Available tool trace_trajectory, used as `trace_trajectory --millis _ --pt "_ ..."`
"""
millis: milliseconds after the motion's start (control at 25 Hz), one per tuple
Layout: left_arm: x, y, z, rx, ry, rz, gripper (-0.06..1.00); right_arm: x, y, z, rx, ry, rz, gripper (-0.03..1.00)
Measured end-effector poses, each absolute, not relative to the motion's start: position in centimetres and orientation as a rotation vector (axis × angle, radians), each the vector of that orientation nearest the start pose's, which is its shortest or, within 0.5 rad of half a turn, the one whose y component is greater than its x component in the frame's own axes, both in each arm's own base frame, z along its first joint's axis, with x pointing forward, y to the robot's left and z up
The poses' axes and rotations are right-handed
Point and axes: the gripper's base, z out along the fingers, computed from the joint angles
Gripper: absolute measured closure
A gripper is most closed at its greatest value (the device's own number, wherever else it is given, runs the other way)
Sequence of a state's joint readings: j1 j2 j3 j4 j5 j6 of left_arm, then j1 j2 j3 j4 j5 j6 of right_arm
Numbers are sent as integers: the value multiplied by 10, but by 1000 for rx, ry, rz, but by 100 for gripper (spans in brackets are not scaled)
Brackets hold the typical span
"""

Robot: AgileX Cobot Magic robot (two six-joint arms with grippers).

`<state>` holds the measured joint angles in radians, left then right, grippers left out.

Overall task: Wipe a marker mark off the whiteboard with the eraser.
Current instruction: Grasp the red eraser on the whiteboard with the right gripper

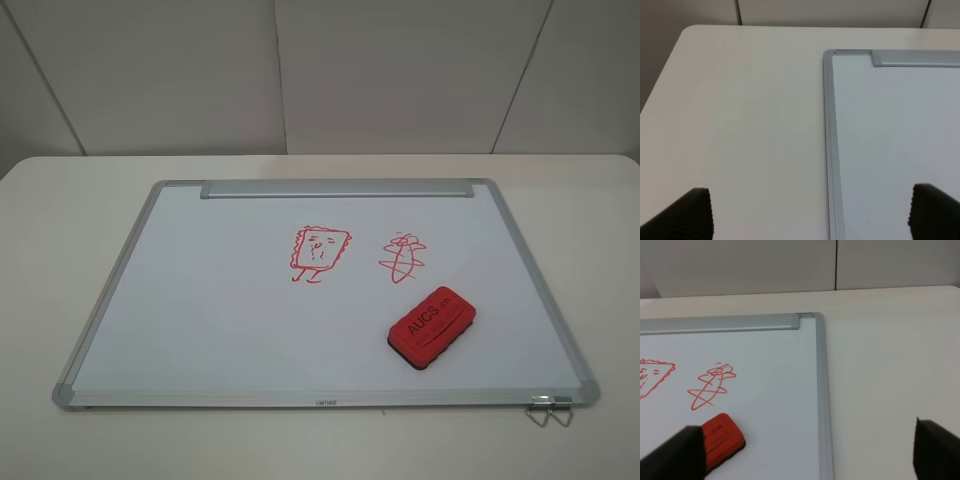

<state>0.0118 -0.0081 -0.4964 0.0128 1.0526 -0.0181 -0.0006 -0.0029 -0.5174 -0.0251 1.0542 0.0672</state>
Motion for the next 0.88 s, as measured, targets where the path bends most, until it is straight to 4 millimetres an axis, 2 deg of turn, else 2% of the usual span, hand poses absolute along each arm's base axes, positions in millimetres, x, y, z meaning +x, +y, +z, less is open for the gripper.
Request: trace_trajectory --millis 880 --pt "-5 1 277 -31 2031 12 17 -7 -2 283 70 2016 12 23"
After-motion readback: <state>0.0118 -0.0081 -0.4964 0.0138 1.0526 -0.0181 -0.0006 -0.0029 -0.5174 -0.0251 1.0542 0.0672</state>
